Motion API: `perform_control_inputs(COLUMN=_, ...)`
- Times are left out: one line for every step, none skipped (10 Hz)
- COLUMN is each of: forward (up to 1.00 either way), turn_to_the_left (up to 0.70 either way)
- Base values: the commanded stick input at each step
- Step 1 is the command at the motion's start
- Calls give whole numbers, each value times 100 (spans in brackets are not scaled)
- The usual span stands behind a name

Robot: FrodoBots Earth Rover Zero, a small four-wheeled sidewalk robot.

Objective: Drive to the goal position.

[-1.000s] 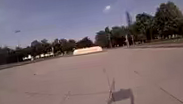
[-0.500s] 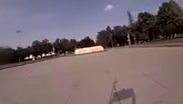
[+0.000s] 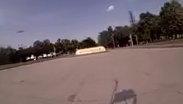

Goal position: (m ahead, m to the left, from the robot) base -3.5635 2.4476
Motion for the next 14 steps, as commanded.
perform_control_inputs(forward=100, turn_to_the_left=1)
perform_control_inputs(forward=100, turn_to_the_left=1)
perform_control_inputs(forward=100, turn_to_the_left=1)
perform_control_inputs(forward=100, turn_to_the_left=1)
perform_control_inputs(forward=100, turn_to_the_left=1)
perform_control_inputs(forward=100, turn_to_the_left=1)
perform_control_inputs(forward=100, turn_to_the_left=1)
perform_control_inputs(forward=100, turn_to_the_left=1)
perform_control_inputs(forward=100, turn_to_the_left=1)
perform_control_inputs(forward=100, turn_to_the_left=1)
perform_control_inputs(forward=100, turn_to_the_left=1)
perform_control_inputs(forward=100, turn_to_the_left=1)
perform_control_inputs(forward=100, turn_to_the_left=1)
perform_control_inputs(forward=100, turn_to_the_left=1)
